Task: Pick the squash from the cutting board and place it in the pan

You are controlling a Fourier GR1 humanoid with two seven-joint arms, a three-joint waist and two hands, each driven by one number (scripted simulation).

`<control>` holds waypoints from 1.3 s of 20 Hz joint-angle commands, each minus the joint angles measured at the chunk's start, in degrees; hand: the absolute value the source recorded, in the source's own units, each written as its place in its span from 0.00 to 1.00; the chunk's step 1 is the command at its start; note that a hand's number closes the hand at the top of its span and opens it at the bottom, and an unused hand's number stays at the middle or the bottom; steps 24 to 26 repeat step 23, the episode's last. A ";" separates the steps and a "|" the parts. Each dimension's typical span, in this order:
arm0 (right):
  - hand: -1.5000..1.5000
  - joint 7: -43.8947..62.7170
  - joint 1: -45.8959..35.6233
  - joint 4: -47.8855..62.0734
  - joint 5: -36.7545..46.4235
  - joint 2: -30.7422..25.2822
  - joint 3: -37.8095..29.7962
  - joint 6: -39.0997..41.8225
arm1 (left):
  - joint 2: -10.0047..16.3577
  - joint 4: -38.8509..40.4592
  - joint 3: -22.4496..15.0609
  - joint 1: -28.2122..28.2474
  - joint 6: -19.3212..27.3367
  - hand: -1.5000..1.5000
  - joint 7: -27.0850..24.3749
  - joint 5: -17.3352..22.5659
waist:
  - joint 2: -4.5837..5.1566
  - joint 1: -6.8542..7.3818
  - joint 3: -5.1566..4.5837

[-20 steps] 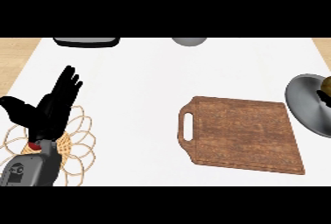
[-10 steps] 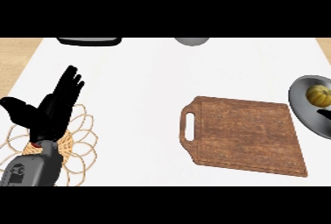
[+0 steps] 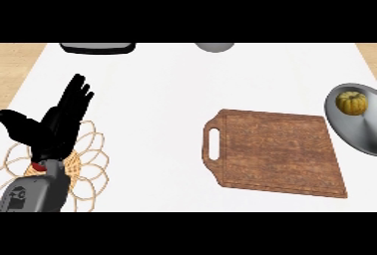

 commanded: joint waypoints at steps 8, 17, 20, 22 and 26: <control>0.00 -9.49 9.74 5.10 -13.93 -11.88 -12.61 25.99 | -0.93 -2.88 -0.41 3.06 1.16 0.50 0.72 -0.64 | -0.39 -1.06 0.13; 0.00 -14.83 17.78 3.03 -16.05 -13.53 -12.98 36.17 | -0.62 -1.07 0.34 1.62 0.15 0.50 -0.08 0.00 | -0.32 -1.27 0.25; 0.00 -15.11 19.91 1.88 -16.84 -14.70 -12.89 37.19 | -1.32 -1.59 -0.76 2.89 1.09 0.50 -0.73 -1.75 | -0.53 -1.42 0.11; 0.00 -14.89 20.23 1.35 -16.89 -13.92 -12.35 36.53 | 1.96 -0.01 2.90 0.47 -2.32 0.50 0.02 2.02 | -0.42 -1.26 0.09; 0.00 -15.26 20.56 0.98 -16.68 -13.67 -11.84 36.76 | 0.07 0.76 0.99 0.72 -0.61 0.50 -0.76 -0.10 | -0.38 -1.39 0.11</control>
